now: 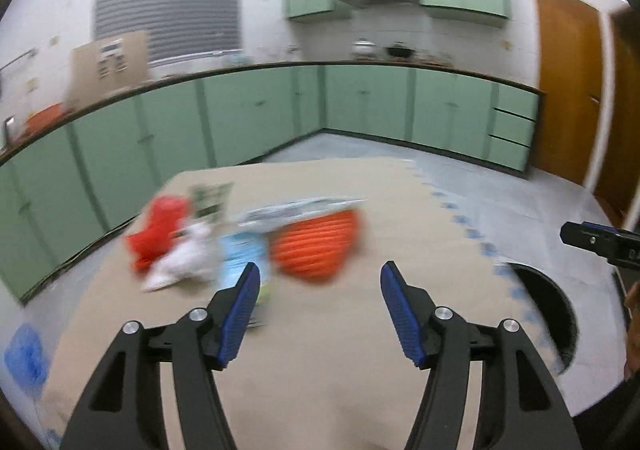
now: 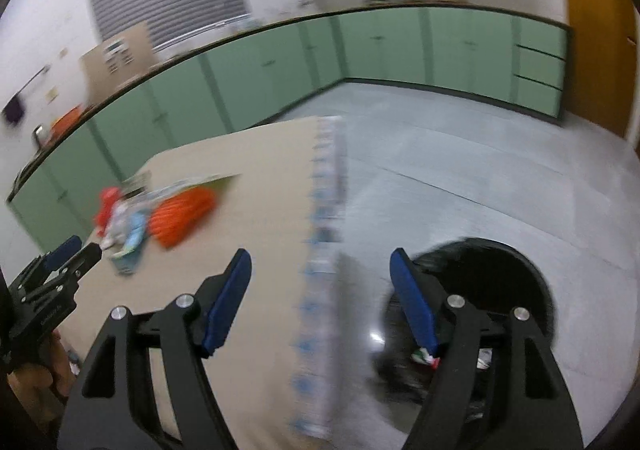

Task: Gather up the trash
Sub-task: 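Bring both tools back over the table, then grasp the whole-milk carton with the left gripper while the right gripper grasps the orange foam net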

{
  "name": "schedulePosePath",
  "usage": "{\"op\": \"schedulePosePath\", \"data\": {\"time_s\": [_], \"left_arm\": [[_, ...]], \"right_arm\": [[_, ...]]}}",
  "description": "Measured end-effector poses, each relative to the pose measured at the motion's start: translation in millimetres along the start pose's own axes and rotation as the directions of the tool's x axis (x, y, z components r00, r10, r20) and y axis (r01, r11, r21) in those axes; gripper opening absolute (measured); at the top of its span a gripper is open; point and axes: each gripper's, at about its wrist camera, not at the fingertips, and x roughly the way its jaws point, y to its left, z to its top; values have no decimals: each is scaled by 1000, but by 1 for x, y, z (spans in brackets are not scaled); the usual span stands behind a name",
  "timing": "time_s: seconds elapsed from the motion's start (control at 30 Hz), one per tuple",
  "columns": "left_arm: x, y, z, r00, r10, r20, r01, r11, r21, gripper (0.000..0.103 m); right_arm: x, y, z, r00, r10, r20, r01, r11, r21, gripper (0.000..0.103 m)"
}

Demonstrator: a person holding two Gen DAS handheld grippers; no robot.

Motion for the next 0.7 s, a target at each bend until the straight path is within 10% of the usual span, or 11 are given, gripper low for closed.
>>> {"op": "schedulePosePath", "data": {"time_s": [0.27,0.7], "left_arm": [[29,53,-19,999,-4,-51,0,997,-74,62],[91,67,-33,982,-55,-183,42,996,-73,47]], "right_arm": [[36,92,9,996,82,-29,-85,992,-96,70],[87,127,10,995,73,-67,-80,992,-102,70]]}}
